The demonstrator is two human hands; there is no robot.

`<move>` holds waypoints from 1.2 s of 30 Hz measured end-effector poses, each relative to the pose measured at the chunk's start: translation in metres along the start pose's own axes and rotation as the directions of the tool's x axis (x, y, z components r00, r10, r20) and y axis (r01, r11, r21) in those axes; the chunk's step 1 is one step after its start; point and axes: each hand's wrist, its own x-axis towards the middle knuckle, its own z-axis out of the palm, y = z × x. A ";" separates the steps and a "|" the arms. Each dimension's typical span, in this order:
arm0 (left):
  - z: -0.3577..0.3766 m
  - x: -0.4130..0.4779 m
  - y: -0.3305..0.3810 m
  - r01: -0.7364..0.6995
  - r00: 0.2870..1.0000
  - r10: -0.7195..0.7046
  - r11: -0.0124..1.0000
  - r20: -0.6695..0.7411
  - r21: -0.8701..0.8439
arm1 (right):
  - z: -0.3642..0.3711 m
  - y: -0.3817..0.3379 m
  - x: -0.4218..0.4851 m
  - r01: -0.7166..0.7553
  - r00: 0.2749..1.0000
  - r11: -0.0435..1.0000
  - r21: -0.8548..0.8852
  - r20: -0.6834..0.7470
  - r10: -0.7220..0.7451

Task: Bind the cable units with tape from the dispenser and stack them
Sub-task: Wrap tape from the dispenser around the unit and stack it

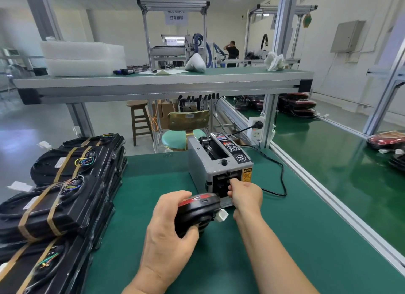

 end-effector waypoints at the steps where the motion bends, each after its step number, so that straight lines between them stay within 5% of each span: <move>1: -0.001 0.000 0.000 -0.030 1.000 0.030 0.999 -0.005 0.010 | -0.003 0.002 -0.001 -0.025 1.000 0.997 0.078 0.019 0.023; 8: 0.001 -0.004 -0.009 -0.092 0.993 0.096 0.994 -0.071 0.067 | -0.033 -0.007 -0.038 -0.110 0.970 0.941 0.320 0.241 0.032; 17: 0.006 -0.003 -0.014 -0.141 0.975 0.152 0.987 -0.160 0.081 | -0.048 -0.024 -0.107 -0.174 0.864 0.927 0.333 0.504 -0.018; 36: 0.003 -0.002 -0.017 -0.164 0.970 0.175 0.983 -0.168 0.082 | -0.043 -0.017 -0.125 -0.189 0.820 0.940 0.283 0.572 -0.008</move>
